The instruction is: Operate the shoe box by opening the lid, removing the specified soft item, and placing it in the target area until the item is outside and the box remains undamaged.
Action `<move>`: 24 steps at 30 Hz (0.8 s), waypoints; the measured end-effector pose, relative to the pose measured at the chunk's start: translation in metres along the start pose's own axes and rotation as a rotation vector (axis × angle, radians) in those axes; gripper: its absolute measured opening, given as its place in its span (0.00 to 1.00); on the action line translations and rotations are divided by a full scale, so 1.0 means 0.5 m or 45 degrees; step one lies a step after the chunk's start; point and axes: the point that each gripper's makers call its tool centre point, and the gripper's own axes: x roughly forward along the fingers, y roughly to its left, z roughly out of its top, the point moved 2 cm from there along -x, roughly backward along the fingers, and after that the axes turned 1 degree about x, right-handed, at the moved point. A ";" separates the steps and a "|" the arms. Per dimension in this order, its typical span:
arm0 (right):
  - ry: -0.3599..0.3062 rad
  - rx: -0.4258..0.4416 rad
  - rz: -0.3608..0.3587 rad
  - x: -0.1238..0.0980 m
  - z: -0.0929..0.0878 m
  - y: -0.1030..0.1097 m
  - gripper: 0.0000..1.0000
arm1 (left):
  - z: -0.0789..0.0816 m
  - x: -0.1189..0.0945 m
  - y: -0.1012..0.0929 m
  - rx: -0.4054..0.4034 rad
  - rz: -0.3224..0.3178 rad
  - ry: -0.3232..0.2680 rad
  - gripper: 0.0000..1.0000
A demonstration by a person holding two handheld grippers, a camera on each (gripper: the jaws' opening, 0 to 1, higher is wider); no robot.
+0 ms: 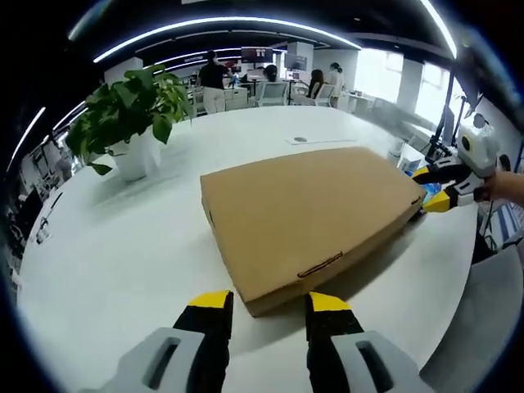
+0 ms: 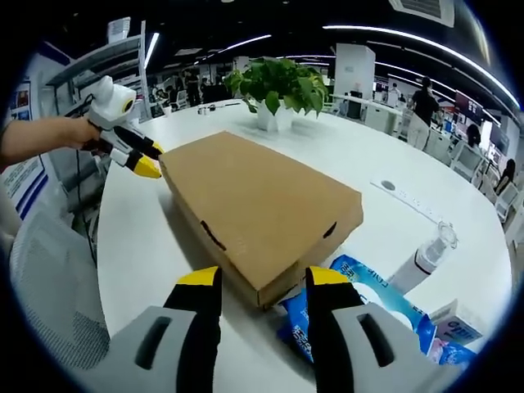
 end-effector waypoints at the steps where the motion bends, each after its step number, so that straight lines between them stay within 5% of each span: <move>1: -0.003 -0.004 -0.007 -0.003 0.000 -0.001 0.39 | -0.001 -0.004 -0.001 0.000 0.004 -0.003 0.38; 24: -0.092 0.093 -0.233 -0.193 -0.072 -0.042 0.57 | 0.009 -0.117 -0.081 -0.057 0.015 -0.255 0.65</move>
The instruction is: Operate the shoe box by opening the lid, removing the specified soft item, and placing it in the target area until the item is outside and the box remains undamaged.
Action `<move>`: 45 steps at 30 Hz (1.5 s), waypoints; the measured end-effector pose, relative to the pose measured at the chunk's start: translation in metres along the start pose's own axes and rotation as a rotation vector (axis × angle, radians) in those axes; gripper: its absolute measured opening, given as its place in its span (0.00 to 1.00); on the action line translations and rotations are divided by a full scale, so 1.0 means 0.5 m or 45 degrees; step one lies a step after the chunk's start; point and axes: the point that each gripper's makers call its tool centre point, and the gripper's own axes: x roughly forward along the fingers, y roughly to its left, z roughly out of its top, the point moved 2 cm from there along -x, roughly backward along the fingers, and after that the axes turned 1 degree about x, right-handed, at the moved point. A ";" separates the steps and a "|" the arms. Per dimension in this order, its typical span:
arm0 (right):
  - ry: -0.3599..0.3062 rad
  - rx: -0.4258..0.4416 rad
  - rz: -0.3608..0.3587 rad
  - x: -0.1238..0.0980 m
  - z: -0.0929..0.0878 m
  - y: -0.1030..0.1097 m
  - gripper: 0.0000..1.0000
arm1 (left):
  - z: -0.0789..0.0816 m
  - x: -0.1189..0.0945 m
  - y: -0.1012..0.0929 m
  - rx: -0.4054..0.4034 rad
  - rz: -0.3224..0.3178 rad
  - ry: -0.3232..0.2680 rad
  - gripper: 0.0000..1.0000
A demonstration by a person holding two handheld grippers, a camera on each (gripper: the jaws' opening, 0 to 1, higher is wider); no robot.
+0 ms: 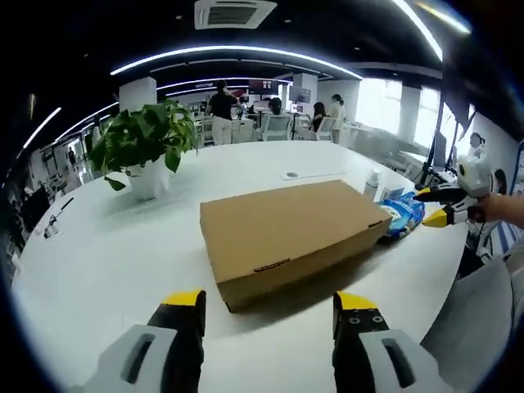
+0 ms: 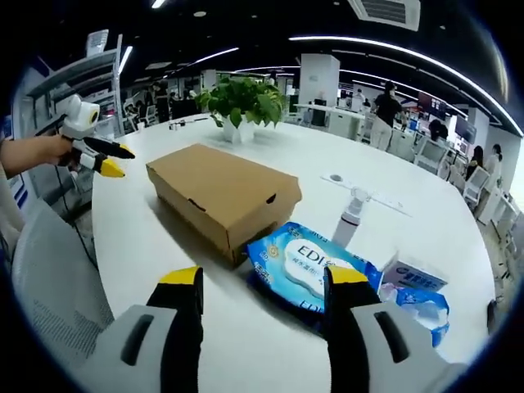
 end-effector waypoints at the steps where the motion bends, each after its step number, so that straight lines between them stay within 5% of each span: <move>1: 0.000 0.001 -0.007 -0.007 -0.004 -0.001 0.58 | -0.001 -0.004 -0.006 -0.001 -0.002 -0.007 0.67; 14: -0.023 0.085 -0.157 -0.124 -0.049 -0.030 0.70 | -0.014 -0.069 -0.091 0.029 -0.008 -0.078 0.86; 22: -0.036 0.148 -0.216 -0.175 -0.074 -0.029 0.76 | -0.029 -0.094 -0.112 -0.004 0.006 -0.087 0.95; 45: -0.067 0.164 -0.225 -0.213 -0.089 -0.009 0.96 | -0.044 -0.134 -0.130 0.016 -0.011 -0.135 1.00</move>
